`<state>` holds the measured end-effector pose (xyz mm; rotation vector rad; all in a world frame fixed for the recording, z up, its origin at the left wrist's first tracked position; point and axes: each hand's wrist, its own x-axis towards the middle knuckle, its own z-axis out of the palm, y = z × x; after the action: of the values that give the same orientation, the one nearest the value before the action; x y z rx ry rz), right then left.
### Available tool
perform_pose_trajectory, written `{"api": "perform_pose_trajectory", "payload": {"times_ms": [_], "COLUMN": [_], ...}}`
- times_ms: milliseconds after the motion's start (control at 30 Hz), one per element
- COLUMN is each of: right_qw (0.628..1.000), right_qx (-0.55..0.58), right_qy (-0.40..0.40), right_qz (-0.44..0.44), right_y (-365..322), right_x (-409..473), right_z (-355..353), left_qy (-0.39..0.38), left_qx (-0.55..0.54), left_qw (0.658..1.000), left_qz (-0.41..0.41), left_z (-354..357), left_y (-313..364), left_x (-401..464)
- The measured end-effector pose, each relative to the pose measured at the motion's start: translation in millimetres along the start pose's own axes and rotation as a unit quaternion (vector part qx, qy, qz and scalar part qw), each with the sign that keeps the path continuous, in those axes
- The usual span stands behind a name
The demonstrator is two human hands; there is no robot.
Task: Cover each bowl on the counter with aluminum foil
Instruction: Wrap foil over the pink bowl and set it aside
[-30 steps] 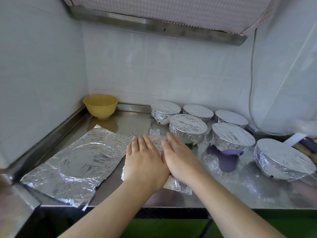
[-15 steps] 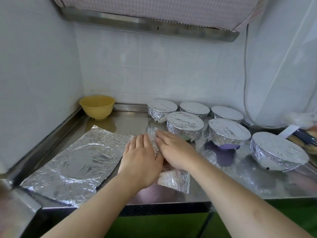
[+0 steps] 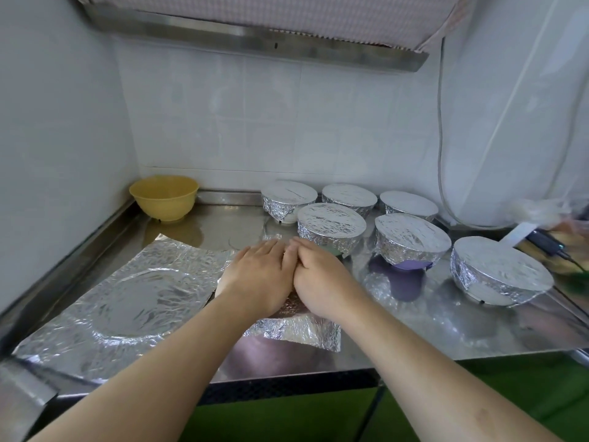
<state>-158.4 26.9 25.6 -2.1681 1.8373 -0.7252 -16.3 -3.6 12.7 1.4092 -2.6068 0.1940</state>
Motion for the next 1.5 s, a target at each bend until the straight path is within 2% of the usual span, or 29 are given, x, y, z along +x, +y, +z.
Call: {"api": "perform_pose_trajectory", "payload": {"times_ms": [133, 200, 333, 400, 467, 533, 600, 700, 867, 1033, 1200, 1367, 1500], "right_qw": [0.996, 0.993, 0.993, 0.994, 0.996, 0.998, 0.999, 0.998, 0.997, 0.997, 0.994, 0.993, 0.992], "right_qx": [-0.031, -0.069, -0.06, -0.067, -0.067, -0.058, -0.029, -0.024, -0.062, -0.04, -0.071, -0.102, -0.116], "right_qy": [0.079, 0.092, 0.101, 0.09, 0.058, 0.022, 0.005, -0.006, -0.009, -0.021, -0.029, -0.009, -0.013], "right_qz": [0.008, 0.01, 0.002, -0.006, -0.013, -0.011, 0.02, 0.052, 0.037, 0.061, 0.08, 0.066, 0.057], "right_y": [-7.3, 0.9, 1.9, 0.3, 1.1, 0.5, -5.0, -9.9, -2.7, -1.0, -4.2, -0.7, -3.9], "right_x": [-25.1, -28.4, -32.9, -35.6, -33.5, -26.4, -13.2, 5.0, 10.0, 13.5, 17.9, 13.1, 8.3], "right_z": [25.8, 39.3, 34.7, 29.3, 22.8, 16.5, 9.4, 11.6, 22.5, 22.1, 22.6, 28.6, 26.6], "left_qy": [0.005, 0.015, 0.039, 0.012, 0.025, -0.007, 0.022, 0.034, 0.048, 0.069, 0.167, 0.155, 0.157], "left_qx": [-0.014, -0.068, -0.132, -0.132, -0.072, -0.02, 0.003, -0.062, -0.102, -0.107, -0.149, -0.224, -0.332], "left_qw": [1.0, 0.997, 0.99, 0.991, 0.997, 1.0, 0.999, 0.995, 0.991, 0.988, 0.969, 0.957, 0.913], "left_qz": [-0.014, -0.042, -0.042, -0.038, -0.01, -0.002, -0.023, -0.076, -0.07, -0.092, -0.103, -0.096, -0.179], "left_z": [1.0, -1.6, -1.2, 1.7, 8.0, 6.5, 12.3, 10.0, 12.3, 9.1, 19.7, 11.3, -12.6], "left_y": [1.0, 4.5, -4.5, -13.1, -20.0, -15.0, -10.1, -3.7, -3.0, 9.7, 18.2, 17.1, 0.3], "left_x": [0.3, 3.1, -4.0, -14.6, -21.5, -27.1, -25.6, -21.4, -37.7, -54.1, -63.6, -67.0, -37.3]}}
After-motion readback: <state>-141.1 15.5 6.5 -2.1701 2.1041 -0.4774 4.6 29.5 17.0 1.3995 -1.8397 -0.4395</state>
